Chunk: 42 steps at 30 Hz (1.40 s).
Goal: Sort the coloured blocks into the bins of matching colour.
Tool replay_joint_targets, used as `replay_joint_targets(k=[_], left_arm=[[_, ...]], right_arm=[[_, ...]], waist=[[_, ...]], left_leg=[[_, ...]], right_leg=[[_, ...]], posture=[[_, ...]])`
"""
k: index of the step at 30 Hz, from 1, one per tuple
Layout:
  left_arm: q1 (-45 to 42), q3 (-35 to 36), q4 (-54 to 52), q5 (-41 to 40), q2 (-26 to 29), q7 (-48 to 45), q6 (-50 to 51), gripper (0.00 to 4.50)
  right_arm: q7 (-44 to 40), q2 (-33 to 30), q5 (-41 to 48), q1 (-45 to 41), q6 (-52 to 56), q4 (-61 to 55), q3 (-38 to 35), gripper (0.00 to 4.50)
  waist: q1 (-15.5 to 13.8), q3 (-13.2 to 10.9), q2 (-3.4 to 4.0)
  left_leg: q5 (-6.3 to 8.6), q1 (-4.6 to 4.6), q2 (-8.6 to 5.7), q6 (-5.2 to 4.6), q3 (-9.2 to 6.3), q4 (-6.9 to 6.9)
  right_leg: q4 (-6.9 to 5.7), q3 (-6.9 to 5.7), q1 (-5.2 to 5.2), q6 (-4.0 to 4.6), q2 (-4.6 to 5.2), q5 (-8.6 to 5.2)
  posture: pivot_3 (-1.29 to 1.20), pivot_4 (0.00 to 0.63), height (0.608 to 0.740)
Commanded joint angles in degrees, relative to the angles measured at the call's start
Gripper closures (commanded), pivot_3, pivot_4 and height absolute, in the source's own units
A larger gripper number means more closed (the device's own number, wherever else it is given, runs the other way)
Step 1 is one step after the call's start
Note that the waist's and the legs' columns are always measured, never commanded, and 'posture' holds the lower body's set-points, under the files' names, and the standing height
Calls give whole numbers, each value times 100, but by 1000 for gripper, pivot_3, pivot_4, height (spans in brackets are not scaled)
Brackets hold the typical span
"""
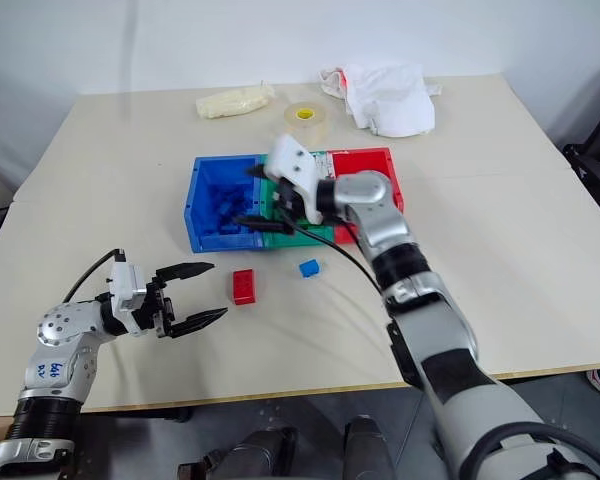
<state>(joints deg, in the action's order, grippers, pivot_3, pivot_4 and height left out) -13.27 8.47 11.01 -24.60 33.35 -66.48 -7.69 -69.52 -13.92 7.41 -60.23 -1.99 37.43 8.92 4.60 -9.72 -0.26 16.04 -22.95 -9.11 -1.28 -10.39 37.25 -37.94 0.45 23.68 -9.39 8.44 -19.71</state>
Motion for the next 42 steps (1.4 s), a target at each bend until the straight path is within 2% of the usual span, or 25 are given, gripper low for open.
replay_joint_targets(k=[1, 6, 11, 15, 18, 24, 29, 35, 42], left_arm=[[-59, 50, 22, -41, 25, -79, -112, 0], [-121, 60, 178, -38, 70, -183, -153, 0], [-177, 104, 309, -41, 134, -262, -174, 0], [-196, 121, 335, -46, 170, -291, -176, 0], [-223, 118, 359, -41, 176, -292, -172, 0], [-296, 80, 390, -30, 147, -307, -175, 0], [-313, 43, 327, -23, 88, -269, -165, 0], [-15, 24, -97, -65, 5, -105, -76, 0], [328, 129, -516, -119, 49, 69, 53, 0]], right_arm=[[-546, -512, 361, 504, 522, -1391, 16, 21], [-812, -1792, 641, 1708, 1515, -2859, -266, 21], [-707, -3002, 840, 2852, 2024, -3604, -914, 21], [-512, -3586, 958, 3444, 2244, -3798, -1411, 21], [-446, -3799, 1026, 3747, 2305, -3942, -1576, 21], [-81, -3517, 1028, 3680, 2506, -4195, -1206, 21], [362, -2698, 739, 3166, 2423, -3892, -492, 21], [675, -1588, 264, 2311, 1749, -2499, 191, 21], [631, -1105, -65, 1729, 1021, -1300, 444, 21]], waist=[[-5, 0, 0], [-30, 0, 0], [-191, 0, 0], [-285, 0, 0], [-316, -1, 0], [-301, -1, -1], [-302, 0, -1], [-292, 0, -2], [-287, 0, -1]], left_leg=[[0, 0, 1, 0, 1, 1], [1, -1, 3, 1, 9, 2], [2, -4, 4, -1, 26, 9], [4, -3, 5, -4, 43, 18], [4, -2, 11, -4, 49, 20], [5, -1, 16, -4, 54, 19], [6, 0, 23, -2, 57, 21], [6, 0, 20, -2, 55, 19], [7, 0, 23, -1, 51, 18]], right_leg=[[0, -1, 1, 0, 0, 0], [4, -1, 2, 0, 3, 0], [20, 1, 1, 0, 6, 0], [32, 7, 2, 0, 7, 0], [33, 7, 2, 0, 7, 0], [34, 9, 2, 0, 8, 0], [35, 10, 2, 1, 8, 1], [30, 7, 0, 2, 3, 2], [19, 4, 1, 5, -3, 3]], posture=[[0, 150, 740], [0, 150, 740], [0, 150, 740], [0, 150, 740], [0, 150, 740], [0, 150, 740], [0, 150, 740], [0, 150, 740], [0, 150, 740]])
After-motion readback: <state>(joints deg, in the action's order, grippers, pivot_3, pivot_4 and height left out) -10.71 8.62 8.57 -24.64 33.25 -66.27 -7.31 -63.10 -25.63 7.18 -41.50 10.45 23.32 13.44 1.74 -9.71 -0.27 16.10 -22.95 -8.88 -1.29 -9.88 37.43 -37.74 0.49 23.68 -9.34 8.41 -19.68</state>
